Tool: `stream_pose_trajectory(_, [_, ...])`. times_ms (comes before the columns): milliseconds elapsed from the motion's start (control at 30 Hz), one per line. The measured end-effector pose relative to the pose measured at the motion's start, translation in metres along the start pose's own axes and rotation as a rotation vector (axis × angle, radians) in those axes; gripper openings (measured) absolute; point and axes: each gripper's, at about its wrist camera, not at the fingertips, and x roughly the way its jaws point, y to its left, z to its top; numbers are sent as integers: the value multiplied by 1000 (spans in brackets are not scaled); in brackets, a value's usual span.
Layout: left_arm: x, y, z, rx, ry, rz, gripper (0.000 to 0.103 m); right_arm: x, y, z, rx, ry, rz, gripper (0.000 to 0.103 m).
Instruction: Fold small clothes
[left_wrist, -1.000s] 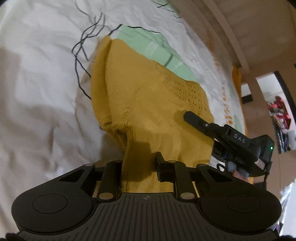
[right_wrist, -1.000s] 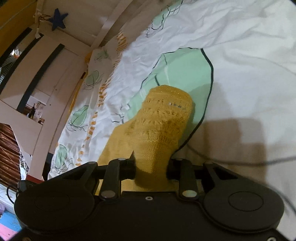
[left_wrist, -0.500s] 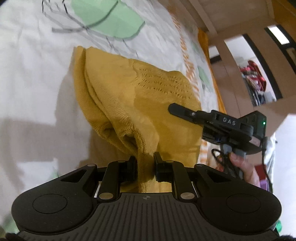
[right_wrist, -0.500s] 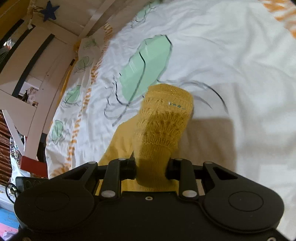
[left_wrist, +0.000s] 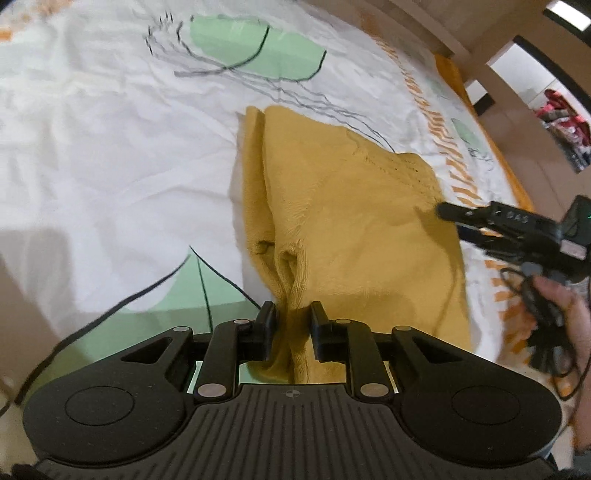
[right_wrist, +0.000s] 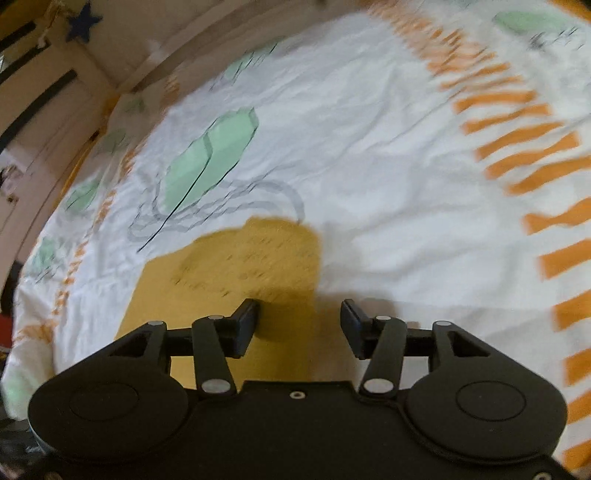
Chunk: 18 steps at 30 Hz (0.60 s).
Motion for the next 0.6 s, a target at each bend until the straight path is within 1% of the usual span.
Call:
stream_pose_trajectory(67, [-9,-10,-8,19,-42,61,21,-13,-1,-2,-22,-50,-45,58])
stream_pose_trajectory(167, [-26,-24,-16,54,-131,182,21,-36,3,-7,-70,-135,-88,62])
stream_pose_trajectory(233, [-36,-35,-21,70,-192,253,22,-51,10,-13,-112,-186,-118,78])
stream_pose_trajectory(267, [-40,-39,-22,77,-216,282,22,-58,16,-17,-136,-214,-131,81])
stream_pose_trajectory(333, [-49,-49,-24,98,-261,335,24,-72,25,-25,-178,-254,-136,82])
stream_pose_trajectory(367, [-52,-52,-25,106,-275,349,25,-78,30,-30,-191,-269,-135,83])
stream_pose_trajectory(433, [-59,-58,-28,111,-295,367,27,-89,40,-41,-202,-300,-128,93])
stream_pose_trajectory(500, [-65,-62,-31,112,-300,373,28,-101,47,-52,-207,-321,-129,95])
stream_pose_trajectory(600, [-67,-67,-35,110,-284,376,28,-107,55,-66,-188,-300,-150,95])
